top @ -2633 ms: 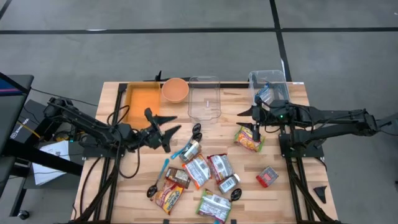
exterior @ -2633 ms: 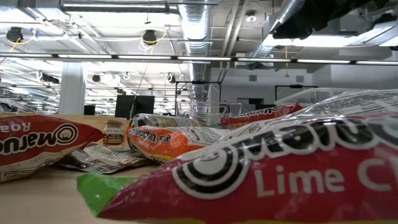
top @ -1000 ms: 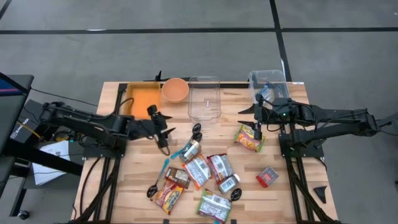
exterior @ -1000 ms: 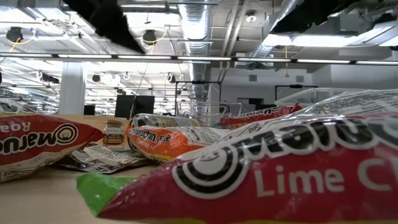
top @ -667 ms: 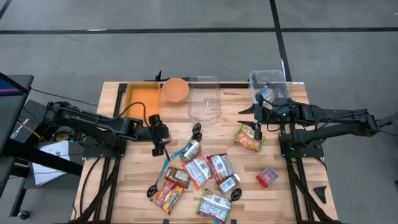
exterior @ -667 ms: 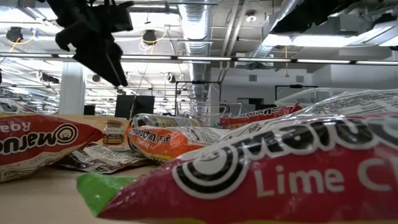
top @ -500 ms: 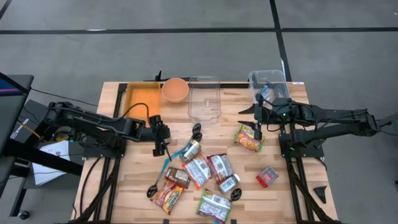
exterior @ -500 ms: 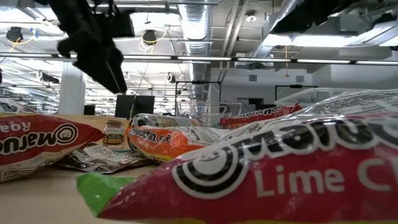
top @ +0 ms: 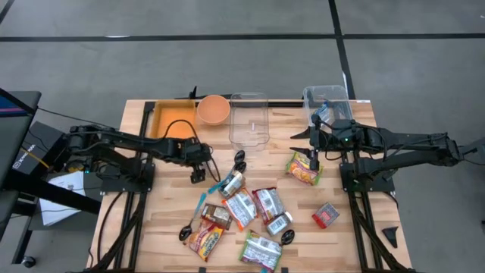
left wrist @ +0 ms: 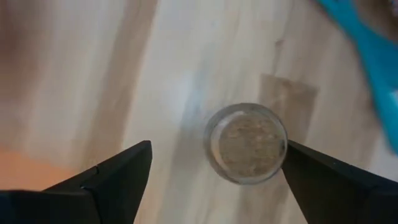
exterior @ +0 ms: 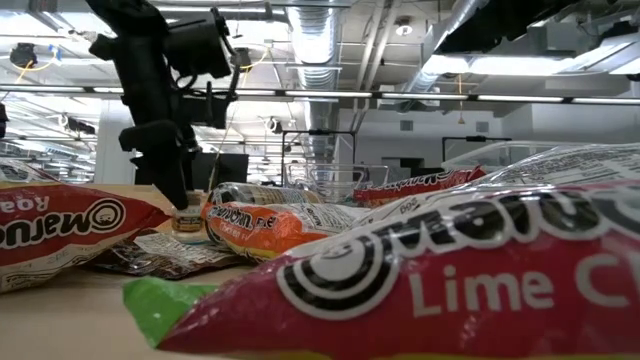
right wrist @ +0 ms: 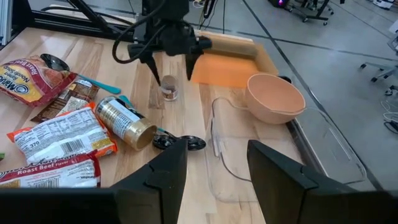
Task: Pick & Place Food Item
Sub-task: Put the brown seasoning bottle into the orange bin
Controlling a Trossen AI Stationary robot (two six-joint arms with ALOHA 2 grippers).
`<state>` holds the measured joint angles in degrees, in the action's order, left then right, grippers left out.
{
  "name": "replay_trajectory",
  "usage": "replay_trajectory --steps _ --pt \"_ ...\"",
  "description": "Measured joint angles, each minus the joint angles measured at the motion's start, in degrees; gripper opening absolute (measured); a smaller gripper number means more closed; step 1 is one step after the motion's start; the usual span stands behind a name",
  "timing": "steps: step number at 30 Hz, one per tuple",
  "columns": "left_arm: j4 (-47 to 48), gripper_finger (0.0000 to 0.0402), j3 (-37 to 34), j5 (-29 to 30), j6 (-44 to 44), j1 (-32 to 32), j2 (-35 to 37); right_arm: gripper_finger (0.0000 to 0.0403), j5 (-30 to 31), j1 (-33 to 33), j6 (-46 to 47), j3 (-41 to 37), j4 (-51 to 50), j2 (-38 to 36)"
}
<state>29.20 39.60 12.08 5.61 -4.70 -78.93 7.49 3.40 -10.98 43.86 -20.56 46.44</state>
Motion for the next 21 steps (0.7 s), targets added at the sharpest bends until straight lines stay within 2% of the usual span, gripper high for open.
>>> replay_trajectory --steps 3,13,17,21 --pt "-2.43 0.0338 -0.07 -2.47 -0.82 -0.16 -0.61 0.0163 0.0 0.0 0.0 0.0 -0.02 0.0" --pt "-3.16 0.0292 -0.07 -3.48 -0.85 -0.16 -2.23 0.0163 0.0 0.0 0.0 0.0 -0.42 0.0" --pt "-4.59 0.0256 -0.07 -3.12 -2.35 -0.16 -2.24 0.0163 0.0 0.0 0.0 0.0 -0.42 0.0" --pt "-6.54 0.02 -0.07 -1.72 -3.45 -0.15 -2.23 0.0163 0.0 0.0 0.0 0.0 -0.42 0.0"
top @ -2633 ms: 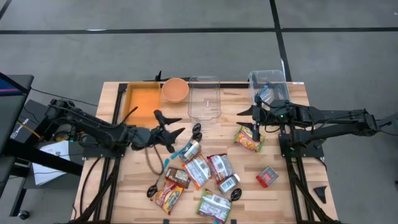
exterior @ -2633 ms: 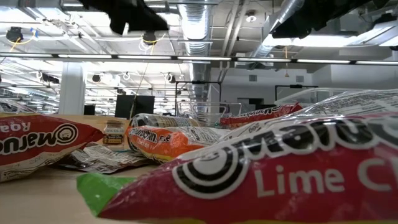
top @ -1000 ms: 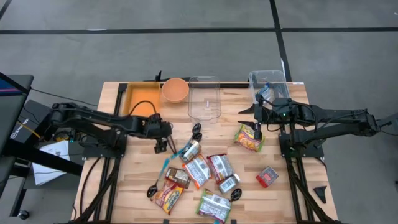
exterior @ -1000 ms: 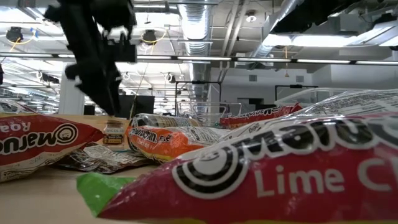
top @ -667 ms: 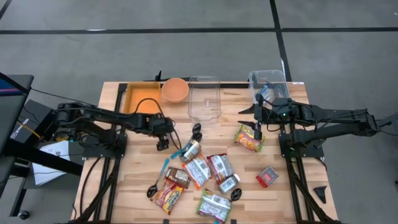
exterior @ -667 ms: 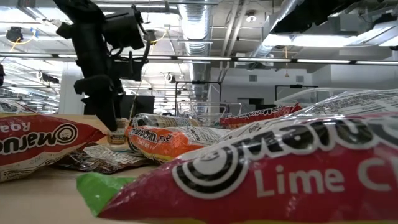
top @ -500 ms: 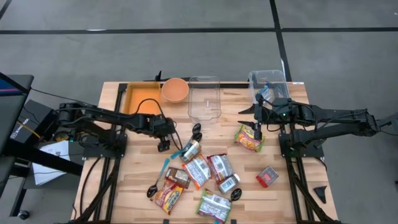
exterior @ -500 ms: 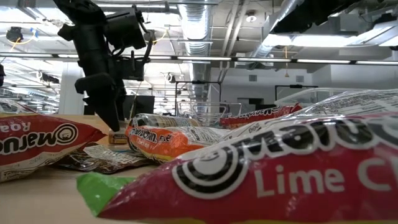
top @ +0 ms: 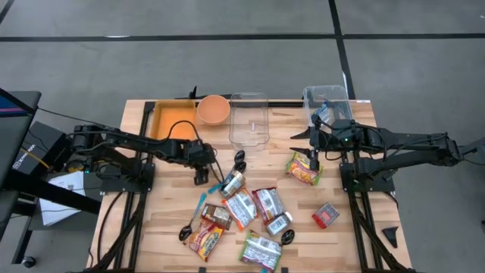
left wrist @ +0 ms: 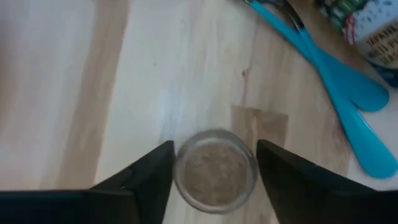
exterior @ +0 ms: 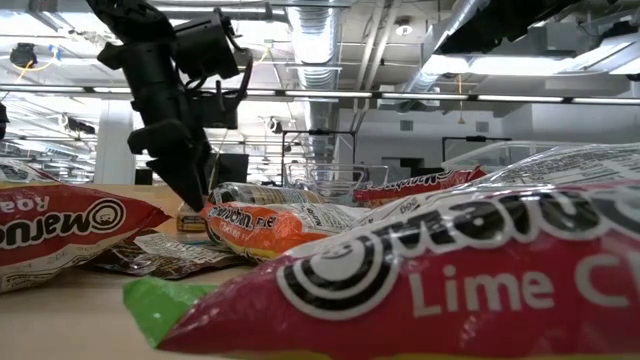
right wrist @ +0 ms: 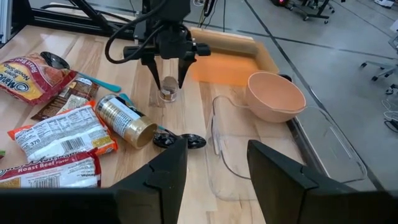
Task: Pick & Place Food Item
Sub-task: Put the brown seasoning bottle into the orange bin
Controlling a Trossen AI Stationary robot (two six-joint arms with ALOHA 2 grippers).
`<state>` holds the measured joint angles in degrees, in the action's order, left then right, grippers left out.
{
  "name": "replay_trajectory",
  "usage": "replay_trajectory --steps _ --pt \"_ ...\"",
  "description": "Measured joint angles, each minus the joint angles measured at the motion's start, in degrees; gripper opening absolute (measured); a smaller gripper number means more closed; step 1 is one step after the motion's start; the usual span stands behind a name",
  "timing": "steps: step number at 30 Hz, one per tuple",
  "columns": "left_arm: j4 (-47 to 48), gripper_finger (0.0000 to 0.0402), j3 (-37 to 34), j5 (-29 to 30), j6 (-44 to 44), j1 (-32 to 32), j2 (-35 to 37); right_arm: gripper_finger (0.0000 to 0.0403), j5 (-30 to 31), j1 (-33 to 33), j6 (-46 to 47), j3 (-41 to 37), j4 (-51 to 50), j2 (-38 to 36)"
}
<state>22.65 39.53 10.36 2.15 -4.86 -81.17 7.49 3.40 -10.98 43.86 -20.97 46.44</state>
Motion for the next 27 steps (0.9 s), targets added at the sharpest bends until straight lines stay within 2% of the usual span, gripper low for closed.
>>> replay_trajectory --steps 2,3,15,21,27 --pt "-0.48 0.0171 0.0 0.98 -0.03 -0.01 0.0 0.0163 0.0 0.0 0.0 0.0 0.02 0.0" --pt "-0.43 0.0169 0.0 1.1 -0.05 -0.01 0.0 0.0163 0.0 0.0 0.0 0.0 0.0 0.0" --pt "-1.57 0.0169 0.0 2.1 -0.23 -0.01 1.28 0.0163 0.0 0.0 0.0 0.0 0.01 0.0" --pt "-2.03 0.0169 0.0 8.38 -1.23 -0.07 6.61 0.0163 0.0 0.11 -0.01 0.0 0.13 0.0" --pt "-2.99 0.0169 0.0 17.44 -1.45 -1.33 16.96 0.0163 0.0 0.11 0.0 -0.02 0.13 0.0"
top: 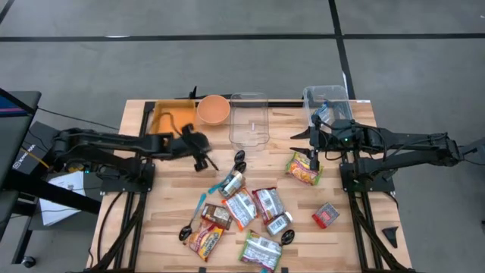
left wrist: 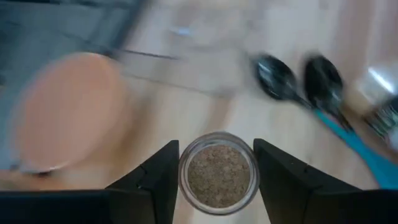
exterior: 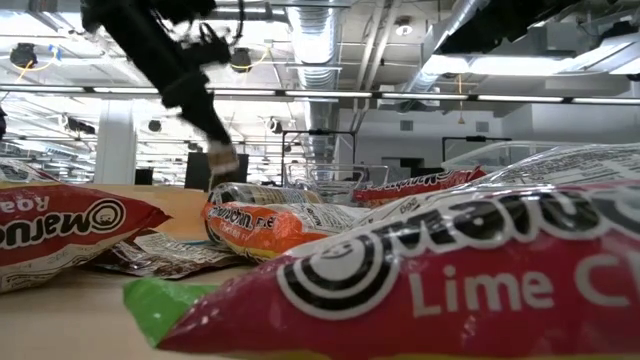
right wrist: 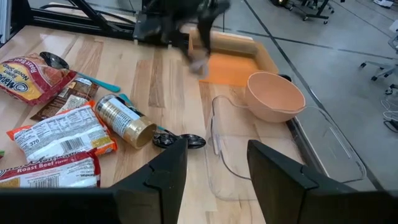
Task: Pick & Place Food Item
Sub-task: Put the brown seasoning bottle into the orange bin
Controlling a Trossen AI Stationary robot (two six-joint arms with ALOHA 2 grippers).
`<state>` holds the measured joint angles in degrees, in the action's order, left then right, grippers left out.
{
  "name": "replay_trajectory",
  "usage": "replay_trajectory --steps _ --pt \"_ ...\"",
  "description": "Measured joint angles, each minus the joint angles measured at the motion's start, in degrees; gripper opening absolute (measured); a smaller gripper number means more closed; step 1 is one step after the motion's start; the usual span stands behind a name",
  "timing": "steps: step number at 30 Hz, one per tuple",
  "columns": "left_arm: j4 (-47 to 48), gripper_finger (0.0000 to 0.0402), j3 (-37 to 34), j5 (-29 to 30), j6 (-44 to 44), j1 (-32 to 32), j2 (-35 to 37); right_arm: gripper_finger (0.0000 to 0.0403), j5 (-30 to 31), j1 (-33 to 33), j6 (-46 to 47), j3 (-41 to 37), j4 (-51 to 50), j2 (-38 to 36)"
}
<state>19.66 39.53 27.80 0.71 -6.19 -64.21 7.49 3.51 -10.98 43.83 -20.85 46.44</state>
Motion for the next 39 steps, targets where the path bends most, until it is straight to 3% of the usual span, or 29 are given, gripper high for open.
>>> replay_trajectory --steps 6,14,16,20,29,39 --pt "-2.0 0.0169 0.02 13.19 4.04 -5.15 10.21 0.0163 0.01 0.77 0.02 -0.02 0.1 0.0" --pt "-6.95 0.0169 0.09 15.24 4.55 -18.36 15.69 0.0163 0.04 2.01 0.48 -0.02 -0.14 0.01" --pt "-7.42 0.0169 0.06 13.05 4.69 -22.72 15.07 0.0163 0.05 2.2 0.48 -0.02 -0.11 0.02" --pt "-7.26 0.0169 0.06 3.02 7.25 -32.32 11.74 0.0163 0.03 2.19 0.48 -0.02 -0.08 0.02" --pt "-7.17 0.0169 0.04 -9.95 8.63 -46.44 -3.15 0.0163 0.02 2.21 0.48 -0.02 -0.13 0.02" --pt "-7.31 0.0169 0.04 -10.73 8.64 -50.21 -14.72 0.0163 0.02 2.21 0.48 -0.02 -0.13 0.02"
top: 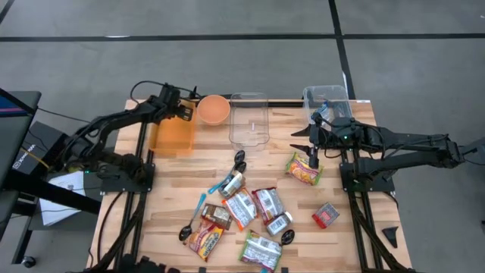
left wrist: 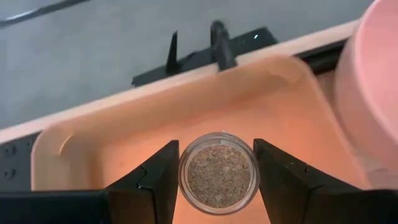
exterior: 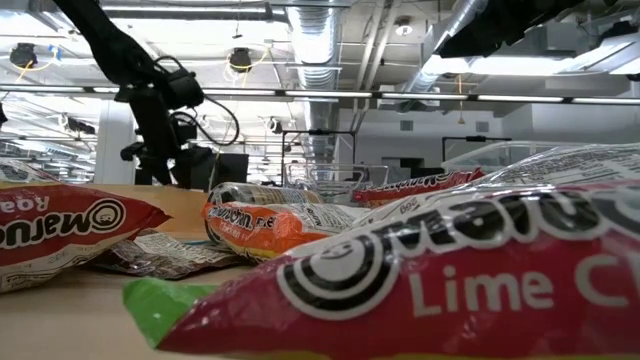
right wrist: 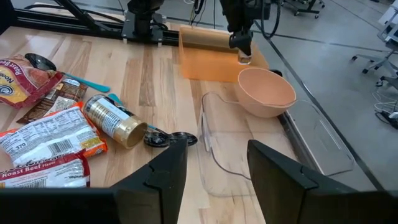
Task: Pick & Place Food Item
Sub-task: Put the brown seasoning bottle into the orange bin
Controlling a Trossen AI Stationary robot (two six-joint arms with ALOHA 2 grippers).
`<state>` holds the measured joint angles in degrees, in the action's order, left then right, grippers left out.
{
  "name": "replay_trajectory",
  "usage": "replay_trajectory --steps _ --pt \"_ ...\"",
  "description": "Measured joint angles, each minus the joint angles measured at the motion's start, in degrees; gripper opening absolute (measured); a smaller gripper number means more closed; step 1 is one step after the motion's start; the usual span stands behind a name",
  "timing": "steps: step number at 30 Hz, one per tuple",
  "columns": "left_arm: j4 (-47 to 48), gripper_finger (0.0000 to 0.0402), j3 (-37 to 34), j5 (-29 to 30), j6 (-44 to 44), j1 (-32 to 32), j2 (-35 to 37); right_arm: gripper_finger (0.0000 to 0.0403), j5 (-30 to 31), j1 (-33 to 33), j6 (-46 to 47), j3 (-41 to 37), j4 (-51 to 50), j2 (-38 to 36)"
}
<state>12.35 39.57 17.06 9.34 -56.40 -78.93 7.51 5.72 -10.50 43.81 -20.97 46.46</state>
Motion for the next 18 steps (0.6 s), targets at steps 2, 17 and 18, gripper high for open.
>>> replay_trajectory --steps 2,17,18 --pt "-0.43 0.0169 0.0 -0.01 -0.02 -0.31 -0.56 0.0163 0.0 0.0 0.0 0.0 0.0 0.0" --pt "-0.91 0.0169 0.0 -1.27 1.49 -2.47 -0.64 0.0163 0.0 0.02 0.0 0.0 0.0 0.02" --pt "-0.9 0.0169 0.0 -2.16 1.66 -2.47 -0.64 0.0163 0.01 0.02 0.0 0.0 0.0 0.02"
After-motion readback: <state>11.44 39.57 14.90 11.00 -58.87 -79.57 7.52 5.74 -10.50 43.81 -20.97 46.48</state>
